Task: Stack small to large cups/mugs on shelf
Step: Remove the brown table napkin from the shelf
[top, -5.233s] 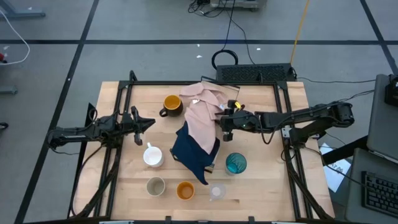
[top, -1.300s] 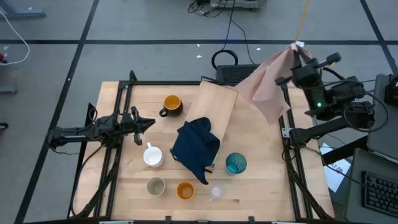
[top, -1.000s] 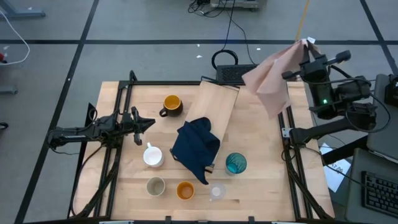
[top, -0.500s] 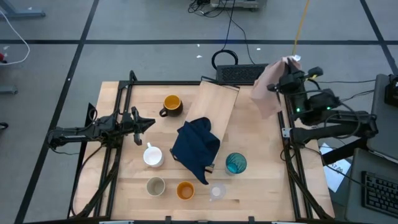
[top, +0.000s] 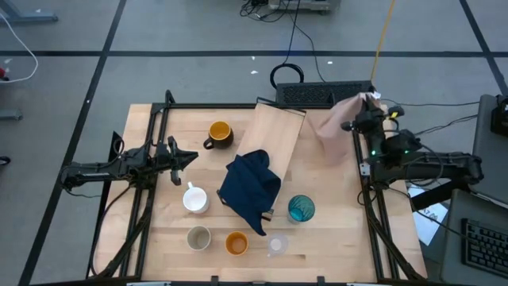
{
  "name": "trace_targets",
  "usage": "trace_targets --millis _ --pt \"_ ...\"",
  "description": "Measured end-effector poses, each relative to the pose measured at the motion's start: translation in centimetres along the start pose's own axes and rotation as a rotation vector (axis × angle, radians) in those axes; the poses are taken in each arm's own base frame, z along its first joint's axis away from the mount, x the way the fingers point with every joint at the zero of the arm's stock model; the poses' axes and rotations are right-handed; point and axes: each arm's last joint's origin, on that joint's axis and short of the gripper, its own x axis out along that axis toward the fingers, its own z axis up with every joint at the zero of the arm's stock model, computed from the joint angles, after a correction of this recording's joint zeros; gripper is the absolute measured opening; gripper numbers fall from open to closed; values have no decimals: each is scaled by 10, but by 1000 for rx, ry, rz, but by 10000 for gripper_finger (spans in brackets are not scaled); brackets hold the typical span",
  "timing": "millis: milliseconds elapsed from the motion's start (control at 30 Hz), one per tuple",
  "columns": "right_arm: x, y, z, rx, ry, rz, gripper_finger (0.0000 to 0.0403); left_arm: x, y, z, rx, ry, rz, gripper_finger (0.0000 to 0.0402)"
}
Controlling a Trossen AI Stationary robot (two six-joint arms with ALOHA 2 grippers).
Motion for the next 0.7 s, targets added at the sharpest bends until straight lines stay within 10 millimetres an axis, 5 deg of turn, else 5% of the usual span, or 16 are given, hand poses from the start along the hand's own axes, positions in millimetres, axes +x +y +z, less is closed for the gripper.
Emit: trace_targets --millis 700 --pt "-13 56 -63 350 115 0 0 0 0 0 -1 -3 3 37"
